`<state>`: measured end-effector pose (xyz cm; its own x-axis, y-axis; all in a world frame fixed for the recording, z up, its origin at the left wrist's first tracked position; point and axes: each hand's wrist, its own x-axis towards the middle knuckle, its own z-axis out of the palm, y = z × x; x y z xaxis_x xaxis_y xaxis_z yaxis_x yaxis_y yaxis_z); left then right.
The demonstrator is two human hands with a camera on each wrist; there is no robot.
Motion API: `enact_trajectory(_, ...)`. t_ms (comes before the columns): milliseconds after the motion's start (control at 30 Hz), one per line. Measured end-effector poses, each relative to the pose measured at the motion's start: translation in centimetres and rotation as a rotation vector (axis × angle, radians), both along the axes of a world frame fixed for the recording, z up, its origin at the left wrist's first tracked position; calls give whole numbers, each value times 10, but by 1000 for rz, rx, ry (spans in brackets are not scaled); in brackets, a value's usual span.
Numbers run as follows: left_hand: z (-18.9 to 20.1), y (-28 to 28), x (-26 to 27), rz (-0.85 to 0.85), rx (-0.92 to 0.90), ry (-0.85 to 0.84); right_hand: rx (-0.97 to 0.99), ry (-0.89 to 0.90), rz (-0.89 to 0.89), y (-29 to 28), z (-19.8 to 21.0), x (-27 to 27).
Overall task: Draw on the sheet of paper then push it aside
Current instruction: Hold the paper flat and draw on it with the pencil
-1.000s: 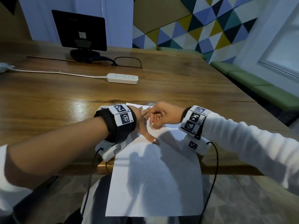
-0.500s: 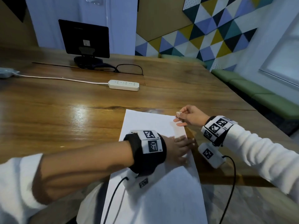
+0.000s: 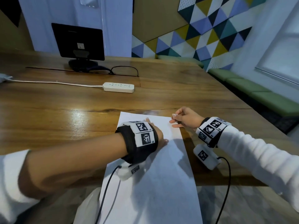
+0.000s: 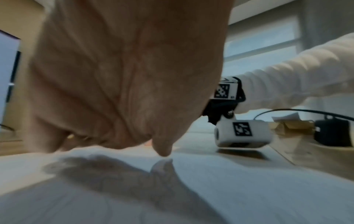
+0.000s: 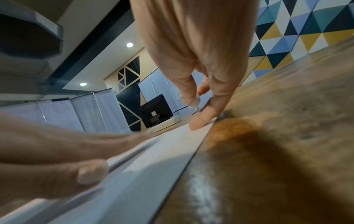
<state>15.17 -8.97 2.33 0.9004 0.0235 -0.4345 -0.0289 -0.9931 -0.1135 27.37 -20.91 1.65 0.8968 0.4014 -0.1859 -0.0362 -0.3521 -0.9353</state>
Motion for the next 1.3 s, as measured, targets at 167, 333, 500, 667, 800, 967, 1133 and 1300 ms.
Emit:
enact_trajectory(167,-5,-14,2,-388,-47,-14,-21,-45,-31,4,-5,4)
enact_trajectory(333,13,13,5,36,-46,24,-41,-58,-15,1,-6,6)
enact_trajectory(500,25,29,-14,77,86,1,-62,-42,-13,-1,-4,10)
enact_trajectory(667,-3,-4,-3,-314,-108,-7,-92,-57,-31,6,-3,8)
enact_trajectory(800,-3,14,5,-69,-130,-43,-76,-54,-63,3,-4,6)
enact_trajectory(967,22,52,-10,197,-36,-91,-128,-62,-28,0,-1,4)
enact_trajectory(1133,-8,32,0,-278,-137,1,-237,-135,42,3,3,2)
enact_trajectory(1300,-3,79,-8,40,7,47,-313,-129,189,-5,18,-6)
